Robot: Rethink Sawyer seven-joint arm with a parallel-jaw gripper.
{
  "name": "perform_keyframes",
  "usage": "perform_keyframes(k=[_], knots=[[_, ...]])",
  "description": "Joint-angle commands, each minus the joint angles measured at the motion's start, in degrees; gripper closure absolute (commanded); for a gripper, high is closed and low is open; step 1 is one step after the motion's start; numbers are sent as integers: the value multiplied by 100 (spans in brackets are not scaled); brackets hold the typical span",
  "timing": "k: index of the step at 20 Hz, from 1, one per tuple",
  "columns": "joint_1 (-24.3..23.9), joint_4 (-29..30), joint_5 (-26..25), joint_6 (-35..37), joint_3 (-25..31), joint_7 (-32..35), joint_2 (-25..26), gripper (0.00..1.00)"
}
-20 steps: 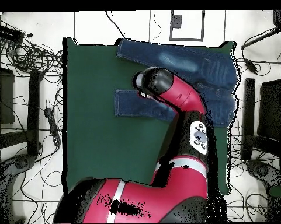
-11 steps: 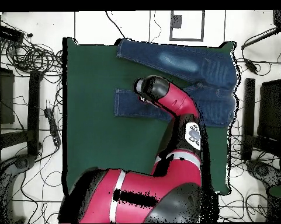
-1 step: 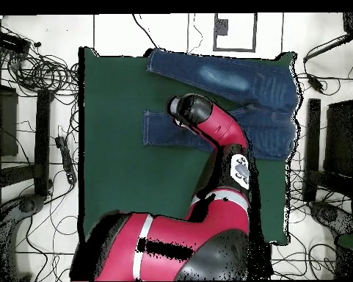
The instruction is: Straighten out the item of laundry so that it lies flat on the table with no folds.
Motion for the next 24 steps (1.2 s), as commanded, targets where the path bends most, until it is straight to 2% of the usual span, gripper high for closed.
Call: perform_keyframes(k=[1,6,13,17,24], knots=[[532,526,483,-307,415,1710,264,100],[631,840,736,-174,458,1710,-93,100],[791,1200,1236,-480,701,1656,-368,100],[979,1219,1473,-306,610,1814,-520,100],[991,1192,1491,-47,375,1604,-492,100]])
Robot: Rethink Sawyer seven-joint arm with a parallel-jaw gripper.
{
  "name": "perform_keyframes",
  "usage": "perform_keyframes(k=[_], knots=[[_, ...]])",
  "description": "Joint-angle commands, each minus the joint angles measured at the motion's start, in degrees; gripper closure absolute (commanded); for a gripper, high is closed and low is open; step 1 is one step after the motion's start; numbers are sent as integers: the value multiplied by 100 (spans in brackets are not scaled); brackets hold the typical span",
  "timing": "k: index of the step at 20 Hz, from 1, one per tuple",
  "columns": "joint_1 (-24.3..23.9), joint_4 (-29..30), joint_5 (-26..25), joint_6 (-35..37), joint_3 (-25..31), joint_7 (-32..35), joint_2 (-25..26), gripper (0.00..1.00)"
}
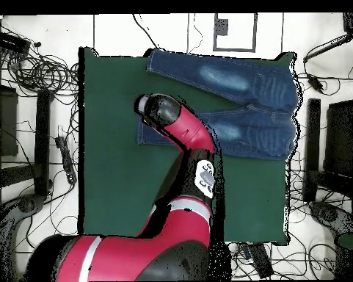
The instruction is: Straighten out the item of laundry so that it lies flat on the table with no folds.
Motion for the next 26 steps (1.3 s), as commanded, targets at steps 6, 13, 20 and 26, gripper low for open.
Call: perform_keyframes(k=[6,13,20,26], knots=[[4,608,258,-52,354,1310,120,100],[-179,748,144,-414,401,952,295,100],[-325,936,7,-503,435,696,291,100],[-279,971,-57,-482,381,775,319,100]])
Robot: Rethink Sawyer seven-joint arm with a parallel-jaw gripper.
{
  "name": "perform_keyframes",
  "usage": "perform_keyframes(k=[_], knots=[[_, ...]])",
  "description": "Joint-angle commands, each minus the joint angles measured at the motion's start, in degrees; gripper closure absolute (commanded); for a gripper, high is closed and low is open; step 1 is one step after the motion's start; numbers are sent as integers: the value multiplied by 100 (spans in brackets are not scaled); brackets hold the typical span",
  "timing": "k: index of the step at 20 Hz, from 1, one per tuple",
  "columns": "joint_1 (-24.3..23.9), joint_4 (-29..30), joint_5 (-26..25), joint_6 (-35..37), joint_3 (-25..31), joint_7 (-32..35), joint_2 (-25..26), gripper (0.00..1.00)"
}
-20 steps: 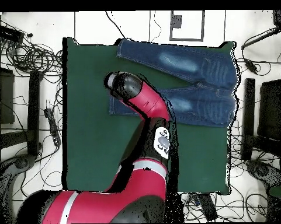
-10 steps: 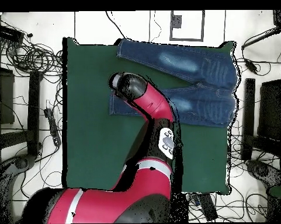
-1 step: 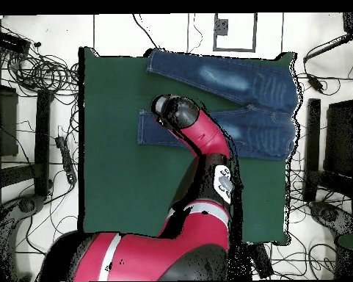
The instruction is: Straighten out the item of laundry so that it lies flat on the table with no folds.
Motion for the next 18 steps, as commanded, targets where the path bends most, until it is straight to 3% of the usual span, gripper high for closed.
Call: perform_keyframes(k=[1,6,18], knots=[[110,672,-71,-244,381,794,452,100],[241,335,-83,-77,252,1024,796,100],[83,237,9,-471,542,729,1188,100]])
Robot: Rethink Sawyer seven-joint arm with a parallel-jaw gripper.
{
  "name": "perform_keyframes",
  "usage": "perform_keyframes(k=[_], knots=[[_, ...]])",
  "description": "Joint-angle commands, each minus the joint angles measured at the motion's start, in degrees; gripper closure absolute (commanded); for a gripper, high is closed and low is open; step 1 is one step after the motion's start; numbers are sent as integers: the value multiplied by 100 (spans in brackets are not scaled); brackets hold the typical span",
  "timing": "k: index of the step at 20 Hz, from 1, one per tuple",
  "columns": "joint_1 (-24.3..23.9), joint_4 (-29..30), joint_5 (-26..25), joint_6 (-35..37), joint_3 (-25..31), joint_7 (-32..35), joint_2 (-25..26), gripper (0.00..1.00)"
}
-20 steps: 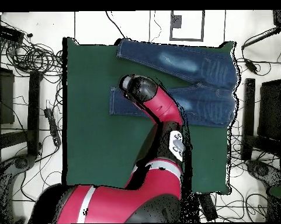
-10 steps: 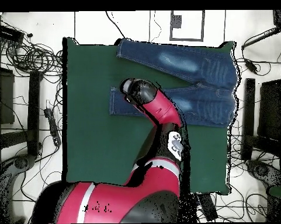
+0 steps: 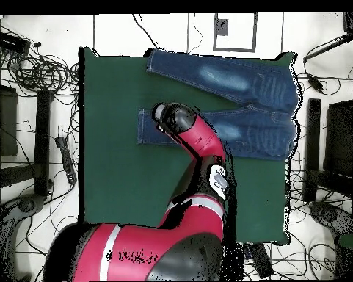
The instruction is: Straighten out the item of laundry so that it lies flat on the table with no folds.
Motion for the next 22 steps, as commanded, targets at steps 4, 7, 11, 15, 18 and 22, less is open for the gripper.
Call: perform_keyframes(k=[4,7,11,15,18,22], knots=[[-64,406,210,-766,940,701,776,100],[-44,524,457,-929,1237,844,627,100],[2,677,801,-1185,1582,1033,441,100],[-510,1169,1080,-2106,2677,603,209,100],[-946,1343,746,-2845,3455,759,258,100],[-1291,1382,74,-3550,4060,1312,431,100]])
